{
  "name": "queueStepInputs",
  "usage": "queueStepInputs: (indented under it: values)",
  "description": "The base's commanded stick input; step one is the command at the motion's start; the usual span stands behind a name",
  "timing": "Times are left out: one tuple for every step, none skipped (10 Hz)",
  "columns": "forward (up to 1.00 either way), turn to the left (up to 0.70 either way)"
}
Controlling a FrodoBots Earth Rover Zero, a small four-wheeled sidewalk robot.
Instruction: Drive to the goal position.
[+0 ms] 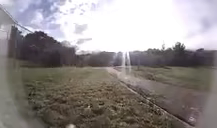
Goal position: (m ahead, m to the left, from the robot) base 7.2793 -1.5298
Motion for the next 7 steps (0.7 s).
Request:
queueStepInputs:
  values:
    - [0.7,-0.34]
    - [0.7,0.0]
    - [0.7,0.0]
    - [0.7,0.0]
    - [0.7,0.0]
    - [0.7,0.0]
    - [0.7,0.0]
